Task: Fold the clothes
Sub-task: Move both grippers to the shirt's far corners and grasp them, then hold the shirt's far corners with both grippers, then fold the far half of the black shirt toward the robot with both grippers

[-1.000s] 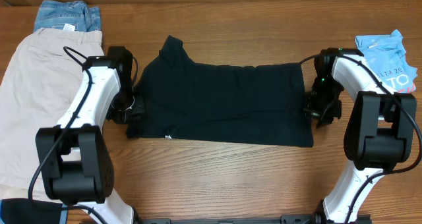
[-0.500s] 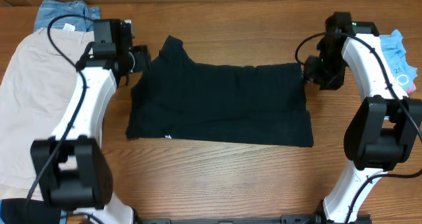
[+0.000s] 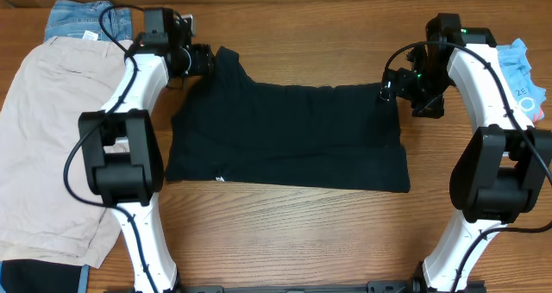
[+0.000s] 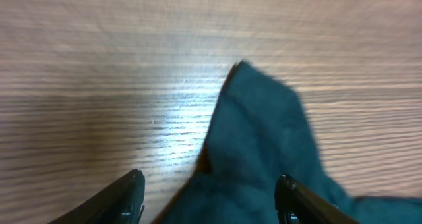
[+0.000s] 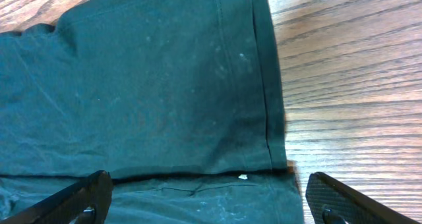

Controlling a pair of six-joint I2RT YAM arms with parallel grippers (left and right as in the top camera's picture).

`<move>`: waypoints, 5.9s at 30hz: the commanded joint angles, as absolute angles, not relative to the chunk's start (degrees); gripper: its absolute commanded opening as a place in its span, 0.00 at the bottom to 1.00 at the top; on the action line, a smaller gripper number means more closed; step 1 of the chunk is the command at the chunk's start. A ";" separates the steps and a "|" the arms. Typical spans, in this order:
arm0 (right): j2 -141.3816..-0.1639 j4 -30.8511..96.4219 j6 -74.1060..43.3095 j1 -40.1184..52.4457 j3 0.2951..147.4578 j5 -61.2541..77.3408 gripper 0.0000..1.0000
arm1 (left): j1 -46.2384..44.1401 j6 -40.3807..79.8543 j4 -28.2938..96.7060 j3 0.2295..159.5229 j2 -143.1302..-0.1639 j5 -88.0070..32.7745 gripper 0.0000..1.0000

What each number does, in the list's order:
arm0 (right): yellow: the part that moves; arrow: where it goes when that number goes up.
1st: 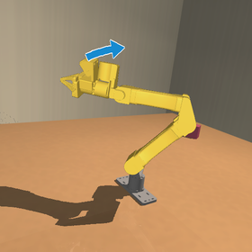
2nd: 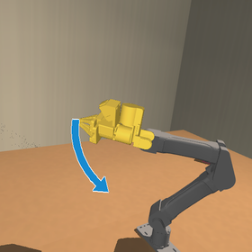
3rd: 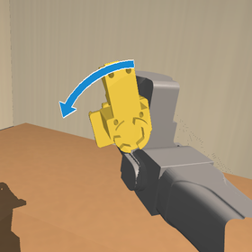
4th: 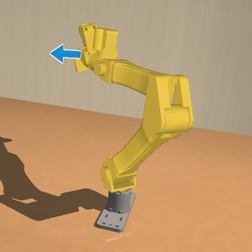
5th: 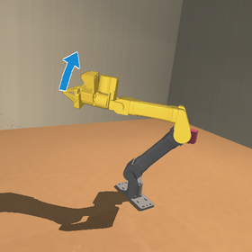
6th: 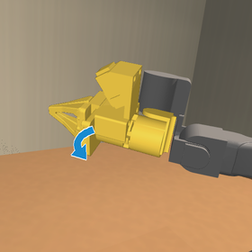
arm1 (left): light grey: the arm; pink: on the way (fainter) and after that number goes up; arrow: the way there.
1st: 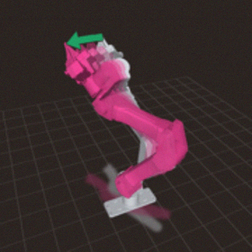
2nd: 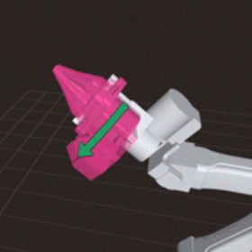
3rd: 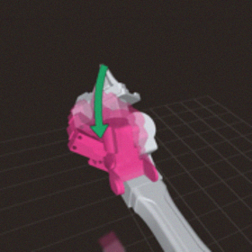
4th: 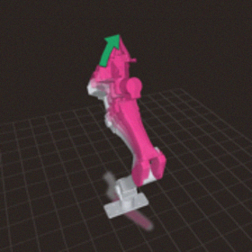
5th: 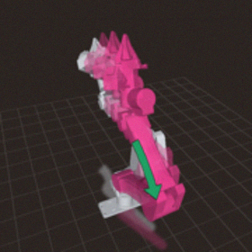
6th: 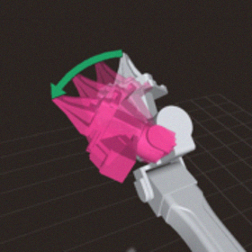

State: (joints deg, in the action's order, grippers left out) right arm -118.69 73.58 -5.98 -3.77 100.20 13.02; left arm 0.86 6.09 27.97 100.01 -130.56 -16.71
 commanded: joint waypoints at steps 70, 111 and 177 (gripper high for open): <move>-127.98 34.76 -4.51 -4.10 89.36 11.00 0.18 | 1.72 6.83 38.13 102.72 -128.46 -22.02 0.04; -125.36 74.70 -4.69 -4.16 110.13 3.29 0.04 | 2.28 4.91 59.77 103.39 -118.39 -14.70 0.04; -125.36 92.12 -4.47 -4.10 104.09 2.26 0.24 | 2.46 6.37 84.75 103.24 -118.39 -7.51 0.04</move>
